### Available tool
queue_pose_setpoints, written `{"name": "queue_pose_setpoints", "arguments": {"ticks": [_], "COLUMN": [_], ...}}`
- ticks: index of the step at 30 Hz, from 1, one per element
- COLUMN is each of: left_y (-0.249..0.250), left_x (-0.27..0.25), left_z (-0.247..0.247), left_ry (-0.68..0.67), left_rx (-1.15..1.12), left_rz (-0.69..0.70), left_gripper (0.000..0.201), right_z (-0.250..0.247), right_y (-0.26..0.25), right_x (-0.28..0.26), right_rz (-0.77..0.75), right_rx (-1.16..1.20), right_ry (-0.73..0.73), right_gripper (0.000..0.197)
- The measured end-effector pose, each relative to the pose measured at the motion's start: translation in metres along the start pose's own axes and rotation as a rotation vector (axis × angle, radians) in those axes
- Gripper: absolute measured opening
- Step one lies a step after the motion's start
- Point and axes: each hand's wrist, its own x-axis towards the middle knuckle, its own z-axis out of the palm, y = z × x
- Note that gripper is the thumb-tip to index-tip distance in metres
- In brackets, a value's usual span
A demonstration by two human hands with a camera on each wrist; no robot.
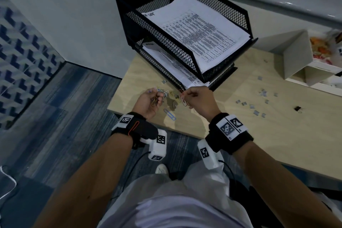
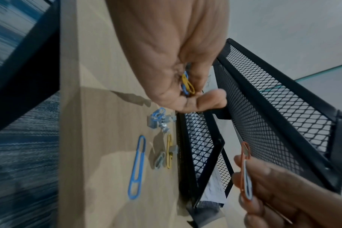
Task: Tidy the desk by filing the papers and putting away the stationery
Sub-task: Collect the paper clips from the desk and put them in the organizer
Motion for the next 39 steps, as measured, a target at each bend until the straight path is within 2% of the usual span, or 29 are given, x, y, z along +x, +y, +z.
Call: {"name": "queue_pose_setpoints", "arguments": {"ticks": [2,5,6,10,11,13,16,18,21,23,25,27,29,30,32,34,37,39], "left_y": [0.001,0.0,-0.001,-0.005,-0.007,-0.009,-0.015,-0.019,-0.016,-0.007,0.006,0.02,0.036,0.041,0.047,0.046,0.041,0.038], "left_x": [-0.001,-0.001,0.0,0.01,0.011,0.014,0.011,0.008,0.009,0.012,0.018,0.023,0.028,0.03,0.033,0.034,0.033,0.033], "left_z": [-0.002,-0.004,-0.006,-0.012,-0.012,-0.01,-0.001,0.004,0.0,-0.008,-0.014,-0.019,-0.022,-0.022,-0.022,-0.02,-0.016,-0.014], "left_ry": [-0.012,-0.024,-0.039,-0.014,0.002,0.016,-0.015,-0.046,0.021,0.028,0.06,0.098,0.128,0.144,0.204,0.235,0.197,0.21], "left_rx": [-0.037,-0.048,-0.043,-0.013,-0.014,-0.046,-0.025,-0.044,-0.045,0.006,0.084,0.22,0.386,0.541,1.023,1.443,1.777,1.888], "left_rz": [-0.031,-0.021,-0.017,-0.045,-0.061,-0.12,-0.203,-0.23,-0.296,-0.311,-0.285,-0.228,-0.182,-0.143,0.0,0.16,0.197,0.189], "left_gripper": [0.03,0.009,0.009,0.022,0.031,0.062,0.072,0.07,0.053,0.056,0.049,0.039,0.038,0.036,0.025,0.03,0.037,0.037], "right_z": [0.001,0.001,0.001,0.0,0.0,0.004,0.015,0.02,0.022,0.026,0.035,0.044,0.051,0.053,0.056,0.056,0.054,0.053], "right_y": [-0.001,0.0,0.001,0.004,0.004,0.0,-0.014,-0.024,-0.022,-0.015,-0.012,-0.012,-0.013,-0.013,-0.013,-0.01,-0.003,0.003], "right_x": [-0.001,-0.001,0.0,-0.002,-0.002,0.0,0.002,0.004,0.012,0.014,0.011,0.009,0.007,0.006,0.006,0.008,0.009,0.008], "right_rz": [-0.033,-0.034,-0.025,-0.01,-0.006,-0.017,-0.076,-0.098,-0.05,0.01,0.094,0.141,0.139,0.133,0.145,0.145,0.105,0.085], "right_rx": [-0.021,-0.034,-0.041,-0.08,-0.081,-0.09,-0.148,-0.156,-0.193,-0.36,-0.509,-0.601,-0.68,-0.706,-0.72,-0.713,-0.666,-0.628], "right_ry": [0.005,0.003,-0.003,-0.02,-0.02,-0.023,-0.087,-0.122,-0.045,-0.068,-0.134,-0.174,-0.167,-0.167,-0.171,-0.187,-0.219,-0.218], "right_gripper": [0.011,0.011,0.01,0.01,0.01,0.01,0.01,0.012,0.018,0.023,0.015,0.02,0.025,0.026,0.029,0.03,0.025,0.021]}}
